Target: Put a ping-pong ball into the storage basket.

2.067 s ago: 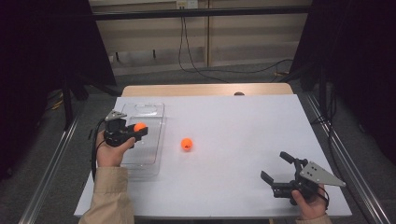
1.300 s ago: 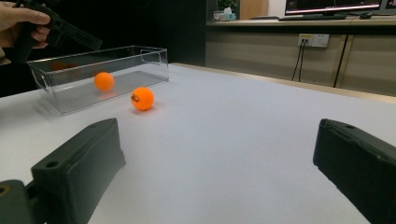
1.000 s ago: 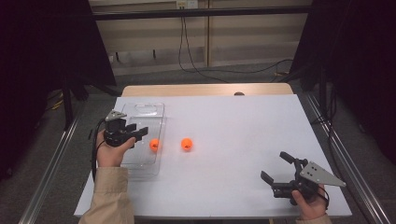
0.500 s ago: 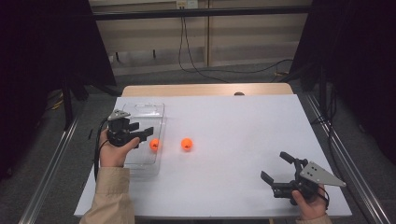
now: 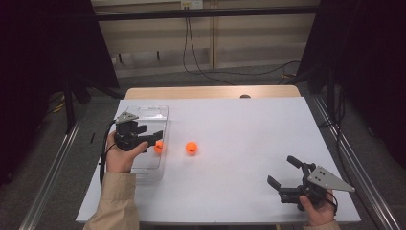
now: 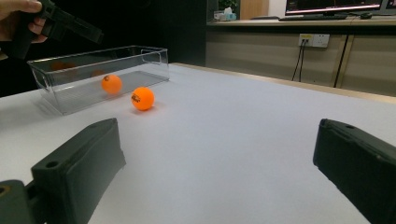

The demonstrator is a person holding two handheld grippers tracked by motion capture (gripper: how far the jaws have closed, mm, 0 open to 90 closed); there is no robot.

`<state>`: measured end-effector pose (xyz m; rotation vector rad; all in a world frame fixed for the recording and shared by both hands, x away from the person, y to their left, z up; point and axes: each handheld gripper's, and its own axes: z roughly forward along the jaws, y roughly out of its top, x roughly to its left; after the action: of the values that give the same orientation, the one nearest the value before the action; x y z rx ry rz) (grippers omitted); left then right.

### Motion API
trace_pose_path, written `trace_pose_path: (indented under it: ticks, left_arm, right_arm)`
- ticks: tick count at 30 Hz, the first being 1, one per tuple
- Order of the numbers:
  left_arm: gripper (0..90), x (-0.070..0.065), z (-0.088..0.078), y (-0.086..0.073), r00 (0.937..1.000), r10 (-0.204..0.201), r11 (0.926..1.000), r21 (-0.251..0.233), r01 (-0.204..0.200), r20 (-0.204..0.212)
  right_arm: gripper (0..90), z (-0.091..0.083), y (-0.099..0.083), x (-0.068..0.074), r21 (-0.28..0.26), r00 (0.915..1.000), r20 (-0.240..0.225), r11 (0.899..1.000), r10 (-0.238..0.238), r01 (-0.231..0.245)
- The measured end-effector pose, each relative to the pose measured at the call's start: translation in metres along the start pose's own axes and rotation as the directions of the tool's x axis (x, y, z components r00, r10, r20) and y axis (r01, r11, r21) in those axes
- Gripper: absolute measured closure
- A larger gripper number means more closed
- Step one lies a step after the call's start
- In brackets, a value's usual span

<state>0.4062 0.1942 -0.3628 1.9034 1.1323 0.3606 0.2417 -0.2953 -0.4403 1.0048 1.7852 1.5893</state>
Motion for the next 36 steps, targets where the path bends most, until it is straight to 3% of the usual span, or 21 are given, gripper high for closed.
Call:
trace_pose_path:
  ticks: [36]
  left_arm:
    - [13.9, -0.024, 0.010, 0.005, 0.9981, 0.026, 0.9996, 0.001, -0.027, 0.056]
  right_arm:
    - [0.7, 0.001, 0.000, 0.000, 0.003, 1.0000, 0.000, 1.000, -0.001, 0.001]
